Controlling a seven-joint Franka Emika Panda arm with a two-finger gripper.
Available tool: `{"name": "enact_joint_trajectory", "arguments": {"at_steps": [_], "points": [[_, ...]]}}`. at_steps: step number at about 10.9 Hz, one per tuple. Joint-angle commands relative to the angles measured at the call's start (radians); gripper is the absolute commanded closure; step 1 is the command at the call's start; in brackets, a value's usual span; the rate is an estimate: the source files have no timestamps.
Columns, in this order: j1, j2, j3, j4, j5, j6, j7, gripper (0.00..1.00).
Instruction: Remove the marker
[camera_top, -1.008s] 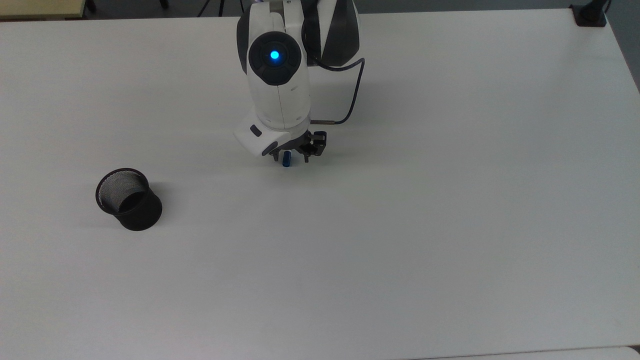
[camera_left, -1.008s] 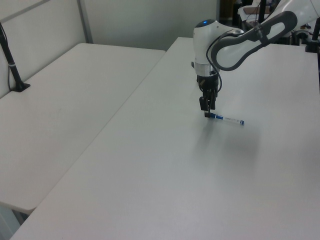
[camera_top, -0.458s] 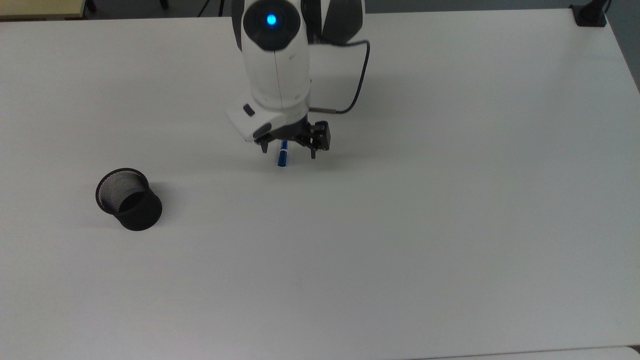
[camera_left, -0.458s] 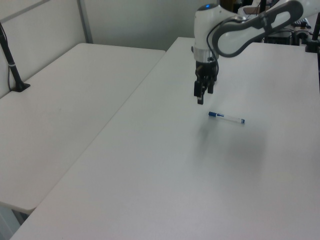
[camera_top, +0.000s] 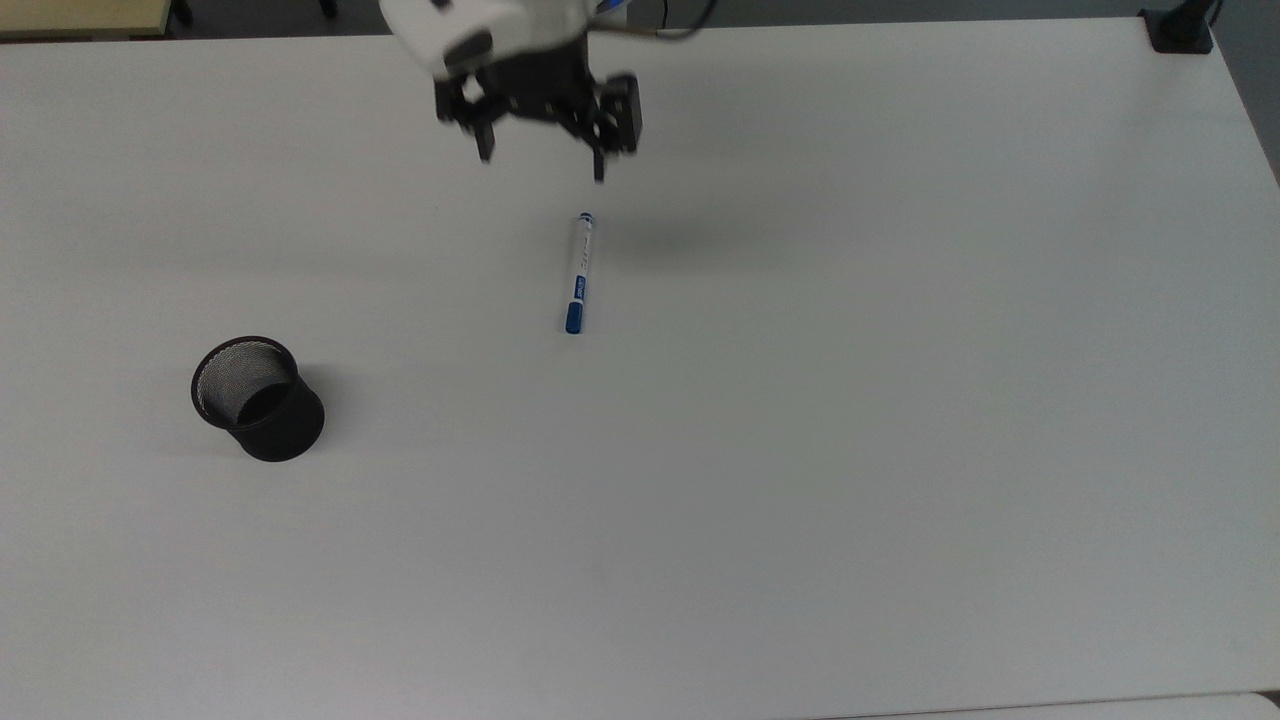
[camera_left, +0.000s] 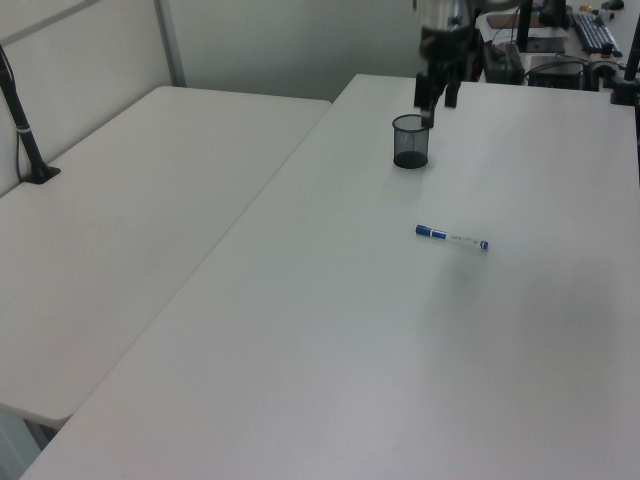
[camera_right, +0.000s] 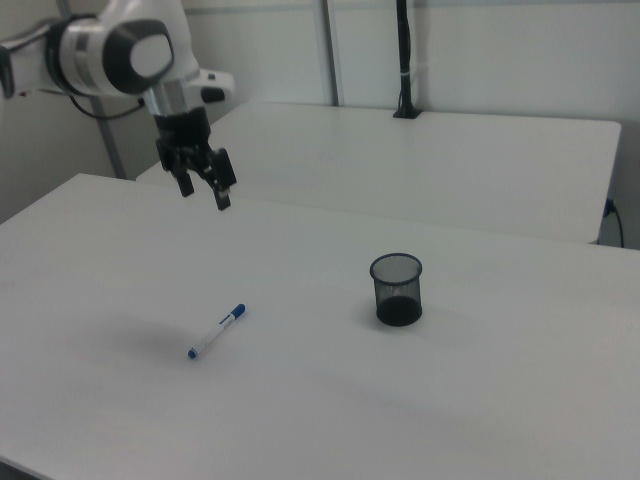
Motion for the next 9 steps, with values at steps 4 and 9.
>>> {"name": "enact_joint_trajectory", "arguments": {"at_steps": [4,9], "points": [[0.012,-0.182,-0.101,-0.043,0.038,-0.109,0.000,0.00],[0.006,-0.170,-0.133,-0.040,0.035,-0.005,-0.181,0.00]]}}
